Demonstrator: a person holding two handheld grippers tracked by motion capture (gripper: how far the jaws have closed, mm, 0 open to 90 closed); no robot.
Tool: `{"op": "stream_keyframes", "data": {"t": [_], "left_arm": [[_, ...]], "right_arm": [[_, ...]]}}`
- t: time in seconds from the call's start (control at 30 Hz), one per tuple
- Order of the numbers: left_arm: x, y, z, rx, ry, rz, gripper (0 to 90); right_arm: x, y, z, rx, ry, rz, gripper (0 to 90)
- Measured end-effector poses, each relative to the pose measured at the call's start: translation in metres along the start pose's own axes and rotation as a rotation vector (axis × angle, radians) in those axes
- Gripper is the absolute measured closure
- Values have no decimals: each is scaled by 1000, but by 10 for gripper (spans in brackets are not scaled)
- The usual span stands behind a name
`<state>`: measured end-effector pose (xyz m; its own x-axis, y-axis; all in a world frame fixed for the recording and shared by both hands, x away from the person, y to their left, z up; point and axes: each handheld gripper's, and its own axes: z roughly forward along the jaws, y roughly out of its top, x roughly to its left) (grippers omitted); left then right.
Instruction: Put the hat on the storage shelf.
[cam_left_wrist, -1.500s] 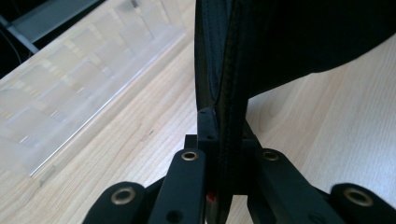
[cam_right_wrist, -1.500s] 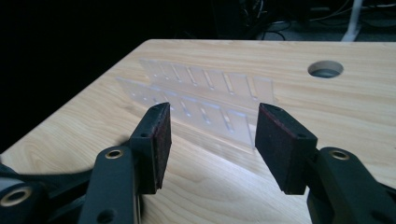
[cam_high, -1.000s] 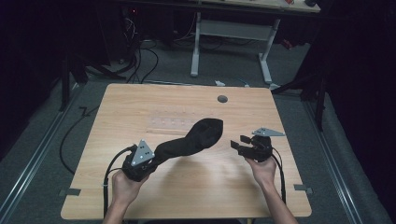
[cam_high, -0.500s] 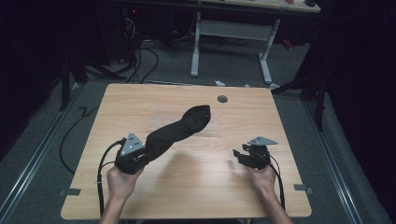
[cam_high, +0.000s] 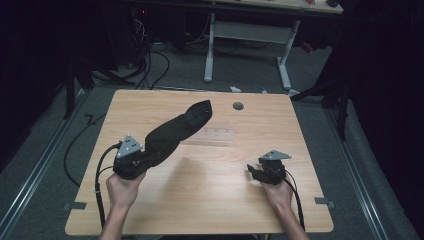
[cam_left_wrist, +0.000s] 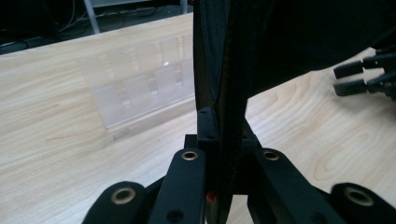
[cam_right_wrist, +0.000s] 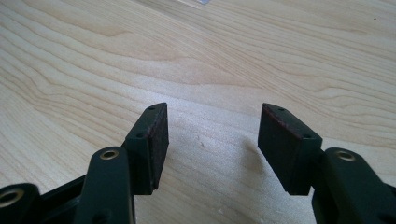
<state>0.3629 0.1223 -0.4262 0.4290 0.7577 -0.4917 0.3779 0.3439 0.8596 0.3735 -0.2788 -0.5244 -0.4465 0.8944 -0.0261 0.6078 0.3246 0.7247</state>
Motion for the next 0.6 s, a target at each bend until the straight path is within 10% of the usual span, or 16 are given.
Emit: {"op": "stream_keyframes", "data": {"t": [0.6], "left_arm": [[15, 34, 15, -100, 47, -81, 864]], "right_arm": [[-2, -5, 4, -4, -7, 9, 396]]}}
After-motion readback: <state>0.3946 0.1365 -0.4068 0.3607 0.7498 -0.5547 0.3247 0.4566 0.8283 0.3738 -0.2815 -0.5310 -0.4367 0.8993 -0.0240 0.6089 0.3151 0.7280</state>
